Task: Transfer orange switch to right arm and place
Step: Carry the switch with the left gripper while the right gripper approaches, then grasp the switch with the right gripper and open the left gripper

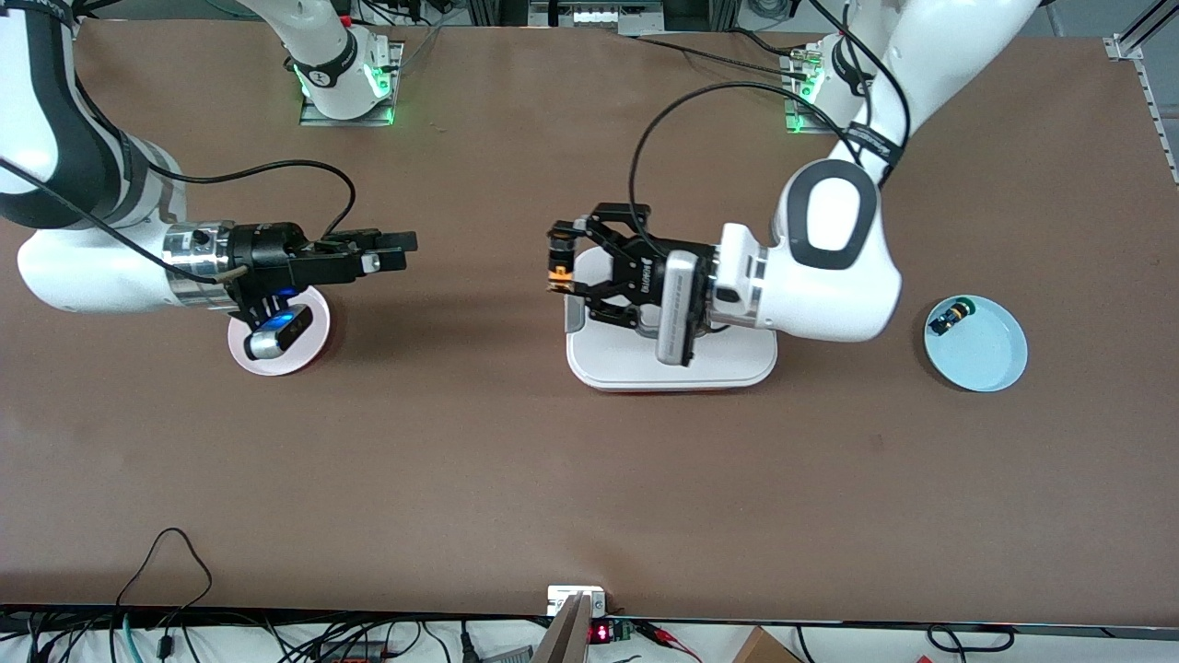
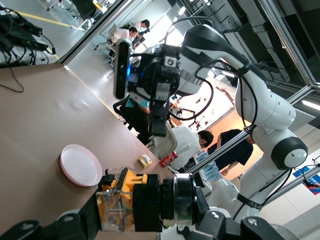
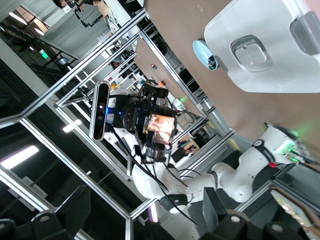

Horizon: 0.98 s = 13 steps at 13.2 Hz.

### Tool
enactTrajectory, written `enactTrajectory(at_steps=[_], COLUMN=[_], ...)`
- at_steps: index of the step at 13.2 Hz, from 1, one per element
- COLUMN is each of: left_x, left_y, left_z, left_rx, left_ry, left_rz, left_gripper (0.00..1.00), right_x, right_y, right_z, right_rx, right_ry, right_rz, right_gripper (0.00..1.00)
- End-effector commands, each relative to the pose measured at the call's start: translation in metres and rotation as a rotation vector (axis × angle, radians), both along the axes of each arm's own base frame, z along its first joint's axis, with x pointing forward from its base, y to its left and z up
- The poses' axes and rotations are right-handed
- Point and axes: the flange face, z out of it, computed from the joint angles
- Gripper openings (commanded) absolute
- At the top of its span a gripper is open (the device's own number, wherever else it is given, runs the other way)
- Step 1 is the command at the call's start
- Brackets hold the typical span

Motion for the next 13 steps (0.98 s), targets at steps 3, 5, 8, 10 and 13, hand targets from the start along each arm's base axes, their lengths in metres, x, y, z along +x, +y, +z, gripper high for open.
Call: enactTrajectory(at_steps=[3, 5, 8, 10, 13], left_x=[-0.011, -0.017, -0.023, -0.023, -0.024], left_y=[-0.028, -0.044, -0.058, -0.06, -0.06], left_z=[-0.003, -0.004, -0.006, -0.012, -0.013], left_rx=[-0.029, -0.024, -0.02, -0.033, -0.036], left_ry=[-0.102, -0.092, -0.078, -0.081, -0.079], left_rz=[0.046, 0.1, 0.177, 0.183, 0.186], left_gripper=[0.11, 0.11, 0.11, 0.11, 0.11], right_x=[-0.011, -0.014, -0.021, -0.023, -0.022], right_y=[0.001, 0.012, 0.048, 0.06, 0.061], right_z=[-0.014, -0.023, -0.029, -0.032, -0.036], right_rx=[0.094, 0.087, 0.041, 0.022, 0.022], right_ry=[0.11, 0.127, 0.115, 0.114, 0.125], right_rz=[-0.105, -0.126, -0.131, -0.137, -0.134], right_gripper=[1.0, 1.0, 1.0, 1.0, 1.0])
